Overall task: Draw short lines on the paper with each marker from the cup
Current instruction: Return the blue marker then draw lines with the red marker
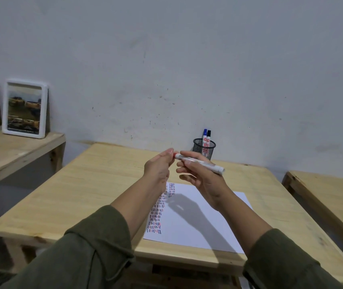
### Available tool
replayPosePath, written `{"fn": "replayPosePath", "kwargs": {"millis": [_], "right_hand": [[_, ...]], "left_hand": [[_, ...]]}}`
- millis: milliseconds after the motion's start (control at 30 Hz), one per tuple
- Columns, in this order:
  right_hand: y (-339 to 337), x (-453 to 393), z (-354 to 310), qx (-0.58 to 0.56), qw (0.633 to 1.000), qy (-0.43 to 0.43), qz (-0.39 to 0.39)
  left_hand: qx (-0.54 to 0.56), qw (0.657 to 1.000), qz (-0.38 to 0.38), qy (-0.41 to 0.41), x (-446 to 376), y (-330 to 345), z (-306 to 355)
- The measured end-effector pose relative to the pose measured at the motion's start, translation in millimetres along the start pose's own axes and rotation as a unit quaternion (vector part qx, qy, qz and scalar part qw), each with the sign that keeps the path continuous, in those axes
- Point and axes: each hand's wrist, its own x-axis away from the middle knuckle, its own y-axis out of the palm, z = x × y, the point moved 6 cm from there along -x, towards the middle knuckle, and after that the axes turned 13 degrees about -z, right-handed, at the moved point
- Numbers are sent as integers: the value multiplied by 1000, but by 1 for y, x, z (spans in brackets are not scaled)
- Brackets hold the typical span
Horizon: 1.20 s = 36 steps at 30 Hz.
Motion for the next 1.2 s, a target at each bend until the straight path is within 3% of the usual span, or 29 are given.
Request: {"fn": "replayPosePath", "kwargs": {"millis": [100,200,400,700,867,1000,1200], "right_hand": [[-8,-3,-2,-30,998,23,-46],[-18,-7,-4,-47,994,62,-74],[-68,-34,-10,91,993,40,57],[-156,-98,-47,292,940,18,174],[-187,-140,-50,385,898,17,213],[-201,-157,-34,394,891,29,224],[-208,-168,-1,446,872,60,193]], "left_hand": [[0,1000,10,2,-15,-5,7],[-35,999,-28,-11,-31,3,12],[-188,975,-116,7,-76,41,19],[-392,918,-54,22,-152,59,9],[-478,876,-64,17,-182,66,3],[-515,854,-72,5,-197,64,-4],[-527,846,-88,5,-209,61,-16]]}}
